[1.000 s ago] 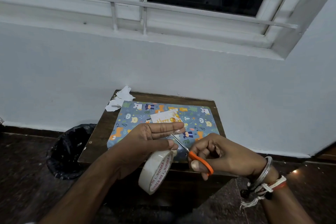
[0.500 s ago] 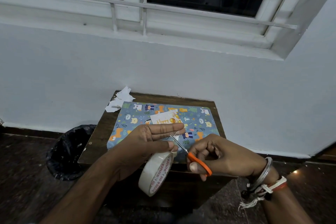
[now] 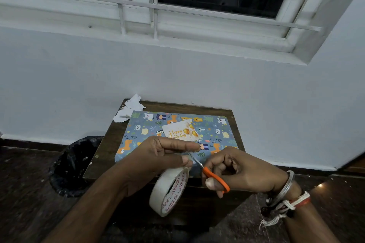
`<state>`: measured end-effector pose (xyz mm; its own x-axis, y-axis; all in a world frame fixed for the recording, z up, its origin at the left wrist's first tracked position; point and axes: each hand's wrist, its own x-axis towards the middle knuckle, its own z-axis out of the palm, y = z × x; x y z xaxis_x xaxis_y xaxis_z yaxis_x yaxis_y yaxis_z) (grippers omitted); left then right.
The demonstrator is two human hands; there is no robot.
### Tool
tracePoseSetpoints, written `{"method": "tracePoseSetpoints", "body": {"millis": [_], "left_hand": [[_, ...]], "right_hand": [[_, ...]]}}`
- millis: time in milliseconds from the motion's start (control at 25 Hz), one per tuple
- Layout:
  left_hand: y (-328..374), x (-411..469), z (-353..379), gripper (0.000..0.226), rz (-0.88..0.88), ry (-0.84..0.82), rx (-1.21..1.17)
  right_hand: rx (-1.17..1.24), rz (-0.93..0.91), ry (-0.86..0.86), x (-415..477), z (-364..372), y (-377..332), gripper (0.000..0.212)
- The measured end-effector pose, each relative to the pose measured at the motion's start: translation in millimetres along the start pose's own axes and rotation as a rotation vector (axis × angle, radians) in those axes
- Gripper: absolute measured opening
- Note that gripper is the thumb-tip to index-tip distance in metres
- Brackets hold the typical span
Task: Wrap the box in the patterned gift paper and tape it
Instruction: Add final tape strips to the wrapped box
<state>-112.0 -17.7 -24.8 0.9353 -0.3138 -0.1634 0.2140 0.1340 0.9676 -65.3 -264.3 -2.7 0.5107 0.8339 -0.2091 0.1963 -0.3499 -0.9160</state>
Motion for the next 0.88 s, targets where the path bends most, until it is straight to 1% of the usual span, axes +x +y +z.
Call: {"method": "tracePoseSetpoints", "body": {"millis": [120,200,360,480,560,640,760,800,840,880], "left_hand": [[-0.6,-0.5,-0.2,0.032,-0.012,0.001,0.049],[-0.2,-1.0,-0.1,0.035,-0.016,-0.002,0.061],[2.2,-2.7,1.4,0.041,-0.007,-0.012,0.055],[3.5,-3.4,1.3,0.045,0.007,-0.021,0.034],[6.1,-4.5,0.1,0.048,0.014,-0.024,0.017],[7.4,-5.0,-2.7,0.047,0.023,-0.022,-0.013],[7.3,-5.5,-9.3,0.048,0.054,-0.008,-0.075],[6.2,-5.1,-10.9,0.05,0.07,-0.004,-0.083],[5.4,-4.9,-11.9,0.052,0.087,0.004,-0.091],[4.7,-4.0,-12.9,0.055,0.106,0.014,-0.102]], "right_hand": [[0.004,0.003,0.005,0.3,0.8,-1.1,0.005],[-0.004,0.002,0.004,0.3,1.4,-2.0,0.003],[-0.009,0.01,-0.019,0.0,-0.4,-4.3,0.006],[-0.026,0.037,-0.044,2.1,2.0,-3.3,0.003],[-0.046,0.044,-0.033,2.1,4.7,-2.6,0.009],[-0.06,0.04,0.05,0.0,3.7,-1.7,0.015],[-0.122,0.061,0.328,-0.1,0.2,1.6,0.035],[-0.121,0.078,0.376,0.2,-0.9,1.9,0.042],[-0.133,0.098,0.373,0.9,-1.0,1.3,0.046],[-0.171,0.12,0.329,1.8,-0.2,0.0,0.044]]}}
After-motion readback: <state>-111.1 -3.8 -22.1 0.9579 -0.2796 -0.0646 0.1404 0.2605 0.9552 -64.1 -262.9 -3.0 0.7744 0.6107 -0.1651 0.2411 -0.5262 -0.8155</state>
